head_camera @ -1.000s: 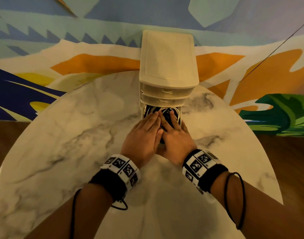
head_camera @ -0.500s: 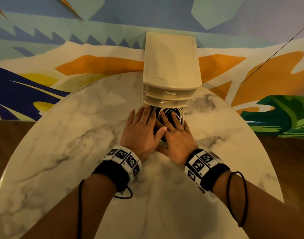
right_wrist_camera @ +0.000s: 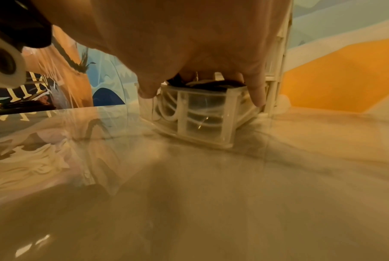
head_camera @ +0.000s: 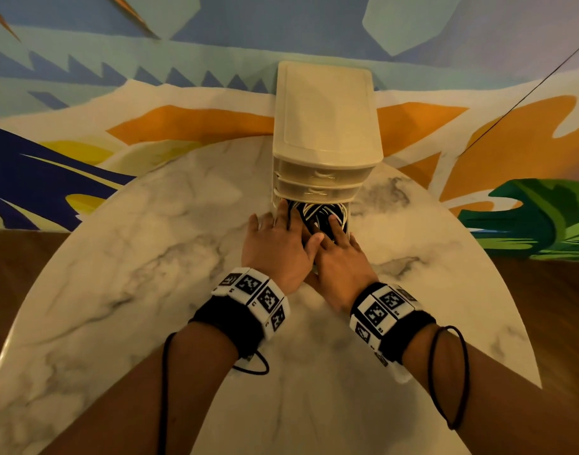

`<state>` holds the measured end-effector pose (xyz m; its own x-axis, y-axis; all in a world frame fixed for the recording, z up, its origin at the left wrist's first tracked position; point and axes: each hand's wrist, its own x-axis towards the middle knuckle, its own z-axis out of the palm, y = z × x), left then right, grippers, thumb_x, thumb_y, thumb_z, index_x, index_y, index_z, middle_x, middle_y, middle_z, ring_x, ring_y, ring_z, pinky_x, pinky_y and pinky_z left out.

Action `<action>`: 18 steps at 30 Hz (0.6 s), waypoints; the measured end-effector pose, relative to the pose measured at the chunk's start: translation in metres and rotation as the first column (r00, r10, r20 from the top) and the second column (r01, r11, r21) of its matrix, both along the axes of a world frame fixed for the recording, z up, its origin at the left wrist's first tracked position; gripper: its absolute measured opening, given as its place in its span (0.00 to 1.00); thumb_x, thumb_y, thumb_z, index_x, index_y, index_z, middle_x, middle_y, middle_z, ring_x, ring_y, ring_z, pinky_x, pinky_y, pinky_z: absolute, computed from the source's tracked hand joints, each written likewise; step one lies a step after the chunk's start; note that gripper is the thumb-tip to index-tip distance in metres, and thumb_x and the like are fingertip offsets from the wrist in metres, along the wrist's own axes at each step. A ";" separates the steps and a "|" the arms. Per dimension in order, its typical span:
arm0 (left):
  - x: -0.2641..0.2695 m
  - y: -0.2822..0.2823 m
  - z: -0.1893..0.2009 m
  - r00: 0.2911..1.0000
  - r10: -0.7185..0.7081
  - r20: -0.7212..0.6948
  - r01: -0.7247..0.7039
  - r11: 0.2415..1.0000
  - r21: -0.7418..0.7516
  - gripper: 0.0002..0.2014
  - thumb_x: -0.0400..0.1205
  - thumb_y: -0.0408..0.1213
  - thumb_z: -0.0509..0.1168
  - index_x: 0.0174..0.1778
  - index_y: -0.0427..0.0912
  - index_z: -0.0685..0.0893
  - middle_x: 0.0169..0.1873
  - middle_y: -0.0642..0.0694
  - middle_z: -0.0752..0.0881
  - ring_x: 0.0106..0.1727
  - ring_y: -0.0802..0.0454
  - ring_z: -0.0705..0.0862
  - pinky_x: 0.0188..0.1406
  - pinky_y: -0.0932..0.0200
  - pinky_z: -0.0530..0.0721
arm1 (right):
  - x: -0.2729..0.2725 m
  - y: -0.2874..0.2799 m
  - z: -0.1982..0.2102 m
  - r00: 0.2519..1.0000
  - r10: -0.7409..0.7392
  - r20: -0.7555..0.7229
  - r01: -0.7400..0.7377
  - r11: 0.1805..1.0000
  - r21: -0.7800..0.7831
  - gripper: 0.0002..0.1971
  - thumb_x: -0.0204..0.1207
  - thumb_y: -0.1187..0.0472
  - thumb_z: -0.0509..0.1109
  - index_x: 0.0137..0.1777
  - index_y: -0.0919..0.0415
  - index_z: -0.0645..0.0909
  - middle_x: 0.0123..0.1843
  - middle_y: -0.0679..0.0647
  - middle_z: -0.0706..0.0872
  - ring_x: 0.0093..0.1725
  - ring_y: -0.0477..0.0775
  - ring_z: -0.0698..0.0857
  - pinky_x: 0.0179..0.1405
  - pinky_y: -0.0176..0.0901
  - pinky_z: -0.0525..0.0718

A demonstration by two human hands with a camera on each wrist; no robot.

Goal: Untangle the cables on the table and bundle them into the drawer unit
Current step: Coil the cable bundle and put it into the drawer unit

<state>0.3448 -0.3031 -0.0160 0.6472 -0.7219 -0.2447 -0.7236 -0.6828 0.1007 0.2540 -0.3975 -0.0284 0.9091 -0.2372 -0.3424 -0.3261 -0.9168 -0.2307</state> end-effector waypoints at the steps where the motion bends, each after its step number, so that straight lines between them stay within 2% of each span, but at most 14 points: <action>1: 0.001 -0.001 0.001 1.000 0.004 -0.010 -0.004 1.000 0.004 0.34 0.84 0.60 0.38 0.82 0.43 0.55 0.82 0.42 0.56 0.79 0.39 0.63 0.79 0.40 0.56 | 0.001 -0.001 0.001 1.000 -0.002 -0.002 0.002 1.000 0.009 0.41 0.80 0.37 0.54 0.83 0.47 0.34 0.86 0.47 0.50 0.84 0.64 0.41 0.80 0.67 0.55; 5: 0.003 0.000 0.002 0.998 0.015 -0.062 -0.015 1.000 0.000 0.34 0.84 0.62 0.39 0.82 0.46 0.54 0.83 0.45 0.54 0.77 0.38 0.66 0.75 0.41 0.62 | -0.003 0.003 0.002 1.000 -0.013 0.021 0.013 1.000 -0.023 0.41 0.79 0.36 0.56 0.84 0.48 0.40 0.86 0.51 0.51 0.84 0.65 0.43 0.80 0.68 0.50; 7: 0.003 0.003 0.000 0.994 0.015 -0.105 -0.018 0.999 -0.027 0.34 0.83 0.62 0.41 0.82 0.48 0.52 0.84 0.47 0.50 0.75 0.38 0.68 0.73 0.42 0.66 | -0.005 0.005 0.002 1.000 -0.017 0.022 0.018 0.999 -0.040 0.39 0.80 0.37 0.55 0.84 0.49 0.41 0.86 0.51 0.51 0.84 0.64 0.43 0.79 0.66 0.57; 9: 0.004 0.004 -0.002 0.983 0.036 -0.180 -0.051 0.995 -0.080 0.33 0.84 0.62 0.43 0.82 0.47 0.51 0.84 0.48 0.48 0.74 0.39 0.71 0.70 0.43 0.70 | -0.004 0.004 0.003 1.000 -0.004 0.022 0.005 0.999 -0.048 0.39 0.80 0.38 0.55 0.84 0.50 0.41 0.84 0.51 0.56 0.84 0.64 0.46 0.73 0.62 0.66; 11: 0.001 0.002 -0.002 0.964 0.069 -0.257 -0.107 0.985 -0.134 0.33 0.84 0.60 0.45 0.82 0.47 0.52 0.84 0.49 0.47 0.74 0.41 0.71 0.67 0.45 0.73 | -0.004 0.002 0.007 1.000 0.017 0.010 -0.016 0.998 -0.061 0.39 0.81 0.38 0.53 0.84 0.50 0.39 0.83 0.51 0.59 0.84 0.63 0.47 0.70 0.61 0.69; 14: -0.008 -0.002 0.003 0.951 0.108 -0.289 -0.157 0.976 -0.153 0.33 0.84 0.60 0.46 0.82 0.46 0.54 0.84 0.50 0.47 0.73 0.41 0.72 0.65 0.46 0.75 | -0.010 -0.005 0.010 0.998 0.059 -0.022 -0.060 0.995 -0.074 0.39 0.79 0.35 0.50 0.84 0.49 0.38 0.83 0.50 0.59 0.84 0.63 0.48 0.69 0.60 0.70; 16: -0.016 -0.004 0.005 0.952 0.120 -0.282 -0.170 0.972 -0.159 0.34 0.84 0.61 0.46 0.82 0.45 0.56 0.84 0.49 0.47 0.72 0.41 0.73 0.63 0.47 0.77 | -0.017 -0.011 0.013 0.995 0.098 -0.014 -0.099 0.990 -0.099 0.39 0.76 0.34 0.45 0.84 0.49 0.42 0.83 0.50 0.62 0.83 0.64 0.53 0.66 0.60 0.73; 18: -0.022 -0.006 0.005 0.956 0.125 -0.265 -0.179 0.965 -0.191 0.34 0.84 0.61 0.46 0.81 0.43 0.57 0.84 0.47 0.49 0.71 0.41 0.75 0.61 0.47 0.78 | -0.023 -0.016 0.014 0.992 0.127 0.021 -0.124 0.984 -0.128 0.39 0.75 0.33 0.45 0.84 0.51 0.53 0.78 0.52 0.71 0.81 0.66 0.62 0.59 0.61 0.80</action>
